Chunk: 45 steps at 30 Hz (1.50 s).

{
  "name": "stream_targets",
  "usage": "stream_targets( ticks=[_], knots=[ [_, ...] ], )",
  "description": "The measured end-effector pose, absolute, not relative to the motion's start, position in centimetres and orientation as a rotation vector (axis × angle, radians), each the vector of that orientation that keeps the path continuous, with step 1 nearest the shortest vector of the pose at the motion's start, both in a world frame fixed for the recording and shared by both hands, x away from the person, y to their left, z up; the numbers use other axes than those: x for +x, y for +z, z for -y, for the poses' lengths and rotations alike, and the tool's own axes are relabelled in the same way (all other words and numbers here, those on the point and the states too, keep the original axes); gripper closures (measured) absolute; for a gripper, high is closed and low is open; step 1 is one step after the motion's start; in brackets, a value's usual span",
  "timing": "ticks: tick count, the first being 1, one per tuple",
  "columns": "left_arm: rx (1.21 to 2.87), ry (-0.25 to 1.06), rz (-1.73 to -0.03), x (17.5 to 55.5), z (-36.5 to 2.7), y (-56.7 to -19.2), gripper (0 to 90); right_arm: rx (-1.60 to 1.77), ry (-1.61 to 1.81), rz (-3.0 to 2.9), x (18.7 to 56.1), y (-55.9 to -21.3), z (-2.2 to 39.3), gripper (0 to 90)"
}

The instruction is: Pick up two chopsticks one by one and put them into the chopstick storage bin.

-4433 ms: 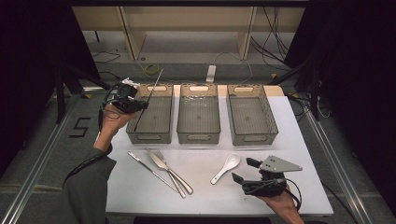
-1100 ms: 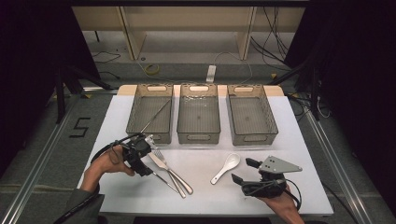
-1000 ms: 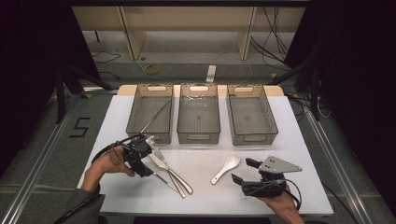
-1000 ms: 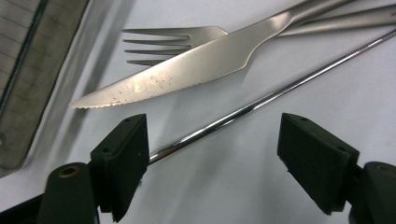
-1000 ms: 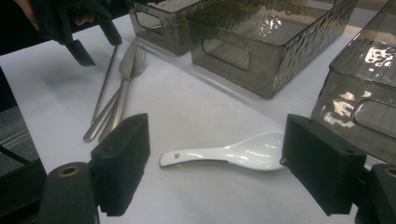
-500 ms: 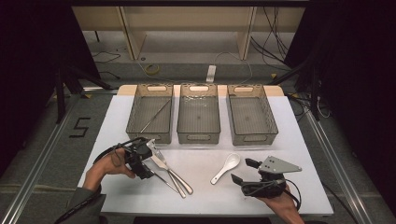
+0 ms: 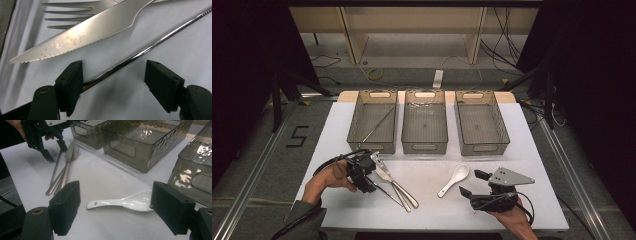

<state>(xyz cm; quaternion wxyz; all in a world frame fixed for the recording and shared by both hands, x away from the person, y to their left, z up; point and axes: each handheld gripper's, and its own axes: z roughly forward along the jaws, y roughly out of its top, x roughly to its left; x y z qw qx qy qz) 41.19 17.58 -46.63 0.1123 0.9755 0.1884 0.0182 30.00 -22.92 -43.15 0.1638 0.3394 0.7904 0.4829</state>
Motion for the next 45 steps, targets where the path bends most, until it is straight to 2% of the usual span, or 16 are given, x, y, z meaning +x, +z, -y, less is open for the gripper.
stream_targets(
  ticks=[8,22,33,45],
  knots=[
    [2.846,0.062,-0.597,41.1,-17.8,-46.5,42.8,0.967,1.374,-2.255,30.0,-43.1,22.9,24.9],
    [2.908,0.026,-0.476,39.4,-19.2,-46.2,62.0,0.97,1.365,-2.255,30.1,-43.2,23.0,25.0],
    [2.912,-0.052,-0.438,37.8,-20.8,-46.1,71.9,0.975,1.354,-2.256,30.2,-43.2,23.0,25.1],
    [2.945,-0.056,-0.389,36.9,-21.0,-46.1,76.2,0.973,1.345,-2.262,30.2,-43.3,22.9,25.2]
  ],
)
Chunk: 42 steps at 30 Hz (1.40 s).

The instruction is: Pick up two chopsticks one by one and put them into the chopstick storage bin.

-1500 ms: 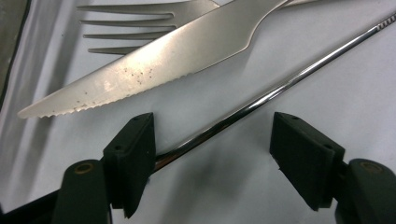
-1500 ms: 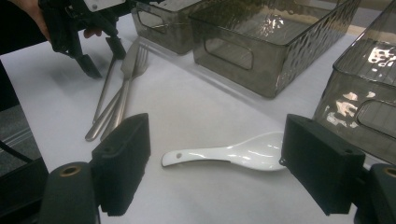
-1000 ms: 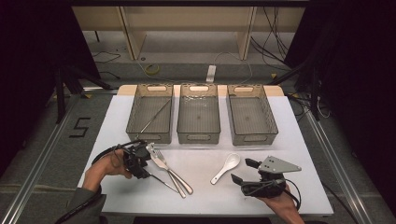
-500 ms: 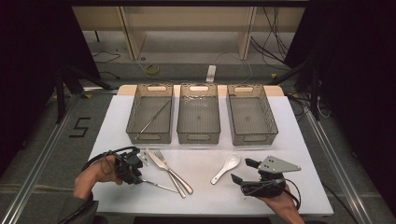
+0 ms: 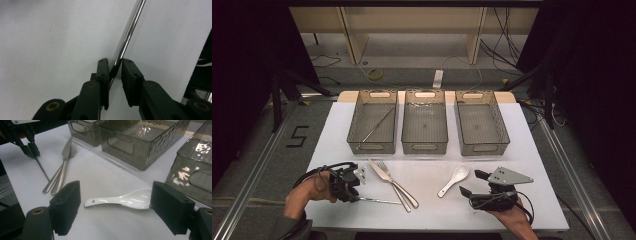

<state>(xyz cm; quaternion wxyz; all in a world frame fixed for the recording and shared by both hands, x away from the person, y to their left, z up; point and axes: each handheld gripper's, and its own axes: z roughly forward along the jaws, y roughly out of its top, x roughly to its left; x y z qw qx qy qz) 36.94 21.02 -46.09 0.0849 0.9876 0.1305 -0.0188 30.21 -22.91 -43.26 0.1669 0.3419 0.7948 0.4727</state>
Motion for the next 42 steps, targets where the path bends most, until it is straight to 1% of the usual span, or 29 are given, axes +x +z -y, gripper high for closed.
stream_targets(
  ticks=[9,17,31,42],
  knots=[
    [2.945,-0.037,-0.357,36.2,-21.1,-46.1,78.3,0.971,1.347,-2.261,30.2,-43.2,22.9,25.2],
    [2.963,-0.047,-0.308,35.5,-21.1,-46.1,80.7,0.966,1.34,-2.266,30.2,-43.2,22.9,25.3],
    [2.984,-0.081,-0.271,35.2,-21.0,-46.1,84.4,0.955,1.335,-2.273,30.1,-43.2,22.7,25.2],
    [2.967,-0.09,-0.265,35.0,-21.3,-45.9,84.8,0.954,1.33,-2.271,30.1,-43.2,22.8,25.2]
  ],
)
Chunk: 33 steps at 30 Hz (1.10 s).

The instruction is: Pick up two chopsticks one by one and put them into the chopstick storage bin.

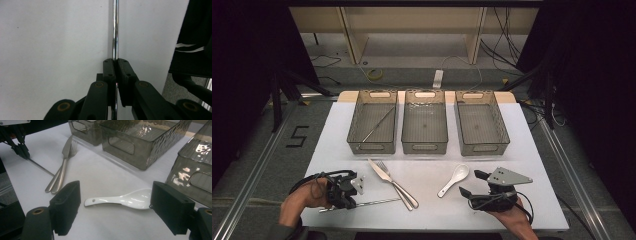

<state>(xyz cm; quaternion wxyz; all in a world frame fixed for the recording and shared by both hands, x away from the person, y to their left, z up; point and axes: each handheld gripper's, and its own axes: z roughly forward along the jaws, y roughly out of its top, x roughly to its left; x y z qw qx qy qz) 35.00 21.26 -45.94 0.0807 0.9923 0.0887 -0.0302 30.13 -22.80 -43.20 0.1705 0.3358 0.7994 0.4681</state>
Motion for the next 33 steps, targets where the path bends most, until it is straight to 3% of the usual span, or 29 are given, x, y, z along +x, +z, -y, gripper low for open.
stream_targets(
  ticks=[7,20,33],
  knots=[
    [2.926,-0.07,-0.281,35.0,-22.0,-44.9,84.8,0.958,1.329,-2.273,30.2,-43.2,22.8,25.2],
    [2.671,0.095,-0.391,35.7,-21.4,-43.2,84.7,0.96,1.339,-2.268,30.2,-43.2,22.8,25.1],
    [2.423,0.139,-0.747,37.2,-19.8,-42.0,84.7,0.956,1.337,-2.272,30.2,-43.3,22.8,25.1]
  ],
)
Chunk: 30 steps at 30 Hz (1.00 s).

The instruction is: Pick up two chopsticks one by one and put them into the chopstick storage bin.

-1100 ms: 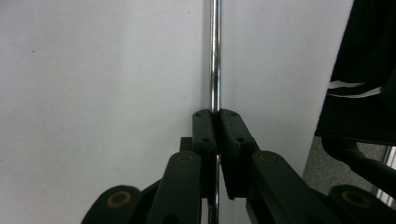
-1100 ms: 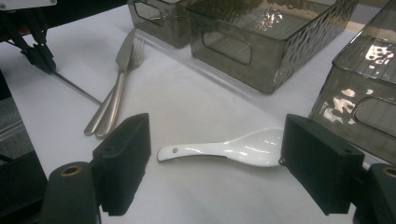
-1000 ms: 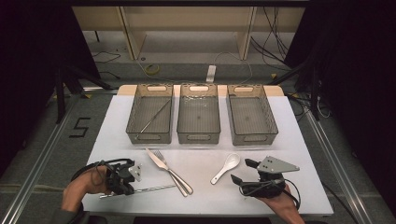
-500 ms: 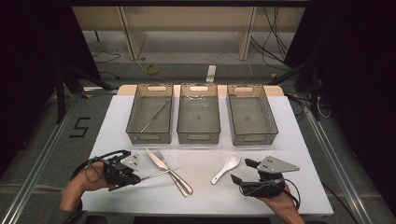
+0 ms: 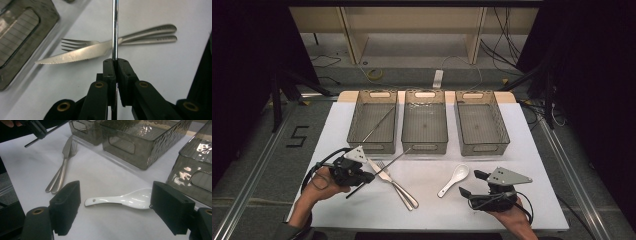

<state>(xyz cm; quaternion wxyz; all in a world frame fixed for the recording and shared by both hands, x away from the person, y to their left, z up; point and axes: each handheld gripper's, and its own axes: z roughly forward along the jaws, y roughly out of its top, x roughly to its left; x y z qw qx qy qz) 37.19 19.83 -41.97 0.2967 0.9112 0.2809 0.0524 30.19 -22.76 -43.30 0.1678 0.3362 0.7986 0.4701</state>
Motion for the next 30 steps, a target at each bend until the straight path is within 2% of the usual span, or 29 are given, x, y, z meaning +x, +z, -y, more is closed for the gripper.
stream_targets(
  ticks=[12,30],
  knots=[
    [2.31,0.187,-0.925,38.4,-19.6,-41.0,84.7,0.963,1.341,-2.267,30.2,-43.3,22.8,25.1],
    [2.2,0.259,-0.986,42.3,-19.5,-38.3,84.7,0.988,1.354,-2.256,30.3,-43.4,23.0,25.1]
  ],
)
